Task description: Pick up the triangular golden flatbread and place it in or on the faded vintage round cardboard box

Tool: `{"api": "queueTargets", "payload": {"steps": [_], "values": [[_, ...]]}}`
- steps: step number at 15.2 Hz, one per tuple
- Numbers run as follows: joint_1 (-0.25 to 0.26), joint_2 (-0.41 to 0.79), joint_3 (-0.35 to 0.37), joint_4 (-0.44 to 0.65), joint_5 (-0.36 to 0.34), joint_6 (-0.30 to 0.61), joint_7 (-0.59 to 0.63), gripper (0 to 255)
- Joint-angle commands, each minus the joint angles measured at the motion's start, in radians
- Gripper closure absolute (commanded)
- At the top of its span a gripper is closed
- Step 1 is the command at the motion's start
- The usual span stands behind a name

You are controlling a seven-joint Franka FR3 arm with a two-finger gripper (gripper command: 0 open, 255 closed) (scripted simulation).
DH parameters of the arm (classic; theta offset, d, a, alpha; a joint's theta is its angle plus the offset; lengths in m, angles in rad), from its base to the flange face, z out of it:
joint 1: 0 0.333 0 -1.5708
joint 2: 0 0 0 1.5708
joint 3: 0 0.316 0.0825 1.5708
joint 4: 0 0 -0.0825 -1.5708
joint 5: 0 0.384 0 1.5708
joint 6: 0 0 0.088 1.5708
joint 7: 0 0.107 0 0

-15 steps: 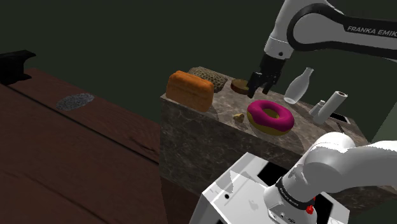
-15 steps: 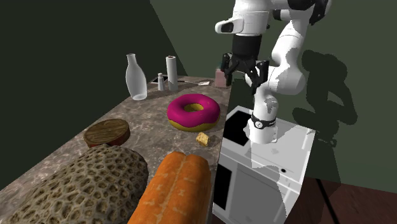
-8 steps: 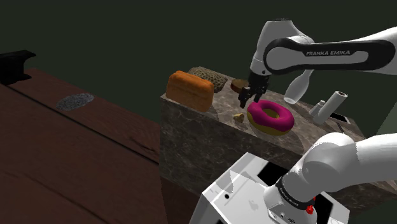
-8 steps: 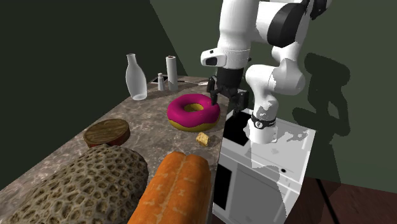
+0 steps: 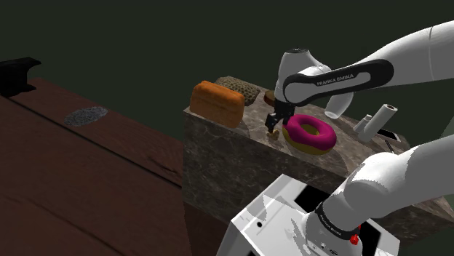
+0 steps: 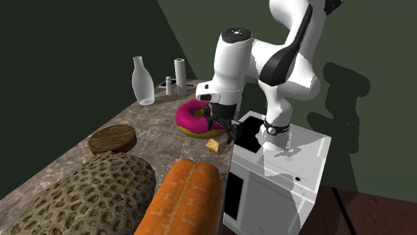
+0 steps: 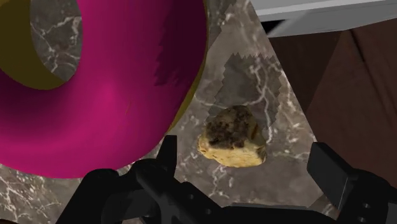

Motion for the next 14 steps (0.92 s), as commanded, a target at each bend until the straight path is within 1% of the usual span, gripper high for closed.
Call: {"api": "queueTargets", "payload": {"steps": [1, 6, 14], "values": [[-0.006, 0.018, -0.004, -0.016, -0.012, 0.035, 0.002, 0], [-0.018, 0.067, -0.014, -0.056, -0.033, 0.125, 0.011, 0], [-0.020, 0.067, -0.012, -0.056, -0.032, 0.125, 0.011, 0]]}}
